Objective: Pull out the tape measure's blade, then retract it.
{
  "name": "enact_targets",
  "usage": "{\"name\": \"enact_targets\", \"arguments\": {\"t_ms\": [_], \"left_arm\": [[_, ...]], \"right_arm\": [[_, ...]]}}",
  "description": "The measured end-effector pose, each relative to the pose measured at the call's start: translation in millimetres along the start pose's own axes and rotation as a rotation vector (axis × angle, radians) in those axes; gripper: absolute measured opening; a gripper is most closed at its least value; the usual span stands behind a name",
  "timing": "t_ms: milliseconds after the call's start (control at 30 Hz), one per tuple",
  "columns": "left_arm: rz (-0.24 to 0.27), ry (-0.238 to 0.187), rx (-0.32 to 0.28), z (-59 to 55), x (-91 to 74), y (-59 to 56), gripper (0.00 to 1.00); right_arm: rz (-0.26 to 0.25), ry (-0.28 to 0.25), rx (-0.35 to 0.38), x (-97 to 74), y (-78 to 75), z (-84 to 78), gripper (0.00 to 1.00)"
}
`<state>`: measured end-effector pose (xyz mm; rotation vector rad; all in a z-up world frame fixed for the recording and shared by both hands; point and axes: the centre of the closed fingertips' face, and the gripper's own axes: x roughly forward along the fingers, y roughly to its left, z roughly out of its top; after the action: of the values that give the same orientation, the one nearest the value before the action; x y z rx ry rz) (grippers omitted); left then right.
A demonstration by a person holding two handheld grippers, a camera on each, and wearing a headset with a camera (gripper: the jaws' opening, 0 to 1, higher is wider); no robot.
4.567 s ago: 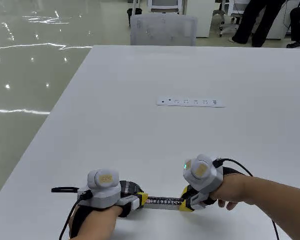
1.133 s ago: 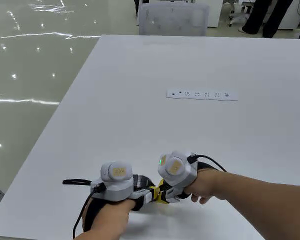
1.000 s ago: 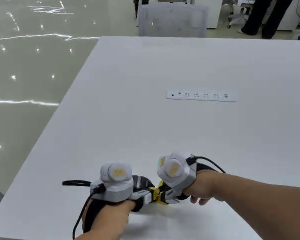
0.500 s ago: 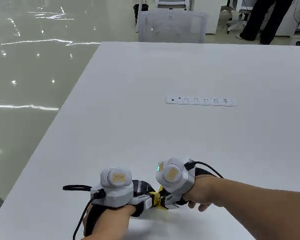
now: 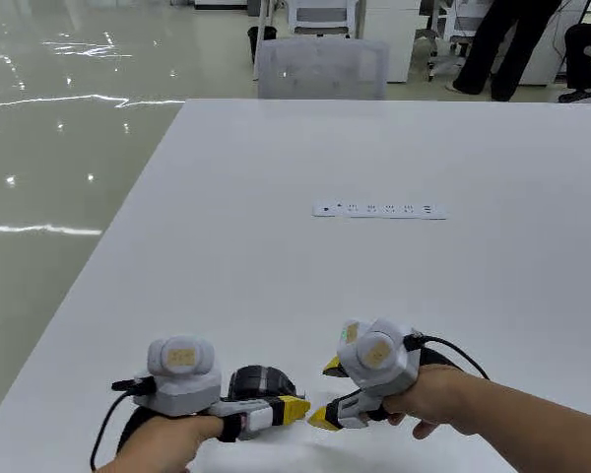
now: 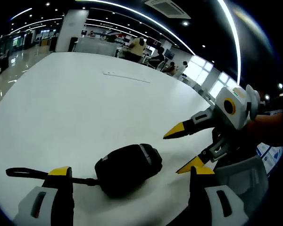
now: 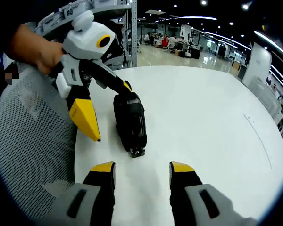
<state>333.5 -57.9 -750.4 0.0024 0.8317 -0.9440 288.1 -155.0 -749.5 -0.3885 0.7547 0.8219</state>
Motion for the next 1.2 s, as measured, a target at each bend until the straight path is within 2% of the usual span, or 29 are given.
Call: {"name": "enact_targets", "arguments": {"t_ms": [33,100,133,200,233,267,300,333,367,400,467,500,600,633,700,800,867,933,1000,1033,1067,1100,1167,1200], "left_arm": [[-0.009,0.003,0.014,-1.0,-3.0,0.4,1.0],[-0.014,-0.03,0.044,2.7,-10.9,3.4,1.0],[-0.008,-0.065,0.06,7.9,-15.5,6.7,1.0],[0.008,-0.101,0.098,14.1,-21.2,12.2,1.0],[0.026,-0.118,0.127,18.1,-28.2,15.9,1.0],[0.069,-0.154,0.192,26.6,-35.0,22.7,0.99],[0.135,-0.191,0.295,35.5,-44.8,32.8,0.95],[0.144,-0.196,0.304,35.7,-49.2,35.0,0.9],[0.116,-0.198,0.261,33.9,-50.9,32.8,0.89],[0.06,-0.199,0.179,32.1,-51.9,30.3,0.92],[0.019,-0.203,0.117,28.1,-58.0,32.7,1.0],[0.023,-0.215,0.113,28.9,-61.5,36.3,1.0],[0.033,-0.237,0.126,27.3,-76.2,37.7,1.0],[0.032,-0.276,0.16,31.2,-83.0,37.0,1.0],[0.024,-0.291,0.168,30.7,-89.1,36.0,1.0],[0.06,-0.251,0.188,19.2,-95.6,43.0,1.0],[0.039,-0.265,0.19,16.9,-98.5,39.5,1.0],[0.02,-0.247,0.202,10.8,-100.4,33.7,1.0],[0.017,-0.234,0.223,6.8,-104.0,28.6,1.0],[0.018,-0.227,0.233,5.2,-104.8,27.7,1.0],[0.02,-0.228,0.241,4.5,-106.4,27.5,1.0],[0.021,-0.235,0.247,5.0,-107.8,27.1,1.0],[0.035,-0.229,0.238,2.8,-109.8,30.5,1.0],[0.036,-0.236,0.235,3.4,-110.9,31.5,1.0]], "right_arm": [[-0.01,-0.007,0.009,-5.6,-2.2,-3.9,0.47],[-0.046,-0.021,0.031,-20.7,-8.3,-15.4,0.51],[-0.067,-0.024,0.044,-29.4,-11.9,-22.7,0.52],[-0.092,-0.041,0.059,-40.4,-16.1,-29.1,0.54],[-0.116,-0.054,0.075,-49.4,-19.3,-33.0,0.55],[-0.13,-0.06,0.085,-56.0,-21.1,-35.9,0.57],[-0.149,-0.072,0.092,-65.3,-23.2,-38.8,0.57],[-0.167,-0.086,0.097,-72.8,-25.3,-40.1,0.57],[-0.184,-0.099,0.104,-79.2,-27.1,-41.1,0.58],[-0.208,-0.123,0.126,-89.6,-29.5,-43.2,0.6],[-0.242,-0.139,0.15,-105.4,-31.6,-52.3,0.63],[-0.251,-0.142,0.158,-111.2,-31.1,-56.9,0.64],[-0.274,-0.135,0.187,-128.0,-26.5,-77.6,0.68],[-0.269,-0.137,0.176,-134.8,-18.7,-84.9,0.71],[-0.27,-0.124,0.132,-144.3,-10.1,-94.9,0.76],[-0.278,-0.111,0.149,-160.8,-1.6,-115.7,0.81],[-0.312,-0.128,0.202,-168.4,-2.2,-123.5,0.82],[-0.32,-0.134,0.234,-174.5,0.4,-130.7,0.84],[-0.342,-0.161,0.304,-182.5,-1.6,-132.2,0.85],[-0.343,-0.161,0.294,-186.5,-2.1,-131.7,0.86],[-0.392,-0.19,0.305,-195.4,-9.2,-128.0,0.86],[-0.414,-0.212,0.325,-200.9,-12.3,-125.6,0.85],[-0.419,-0.262,0.39,-209.1,-15.1,-120.9,0.87],[-0.437,-0.272,0.398,-213.4,-17.8,-120.6,0.89]]}}
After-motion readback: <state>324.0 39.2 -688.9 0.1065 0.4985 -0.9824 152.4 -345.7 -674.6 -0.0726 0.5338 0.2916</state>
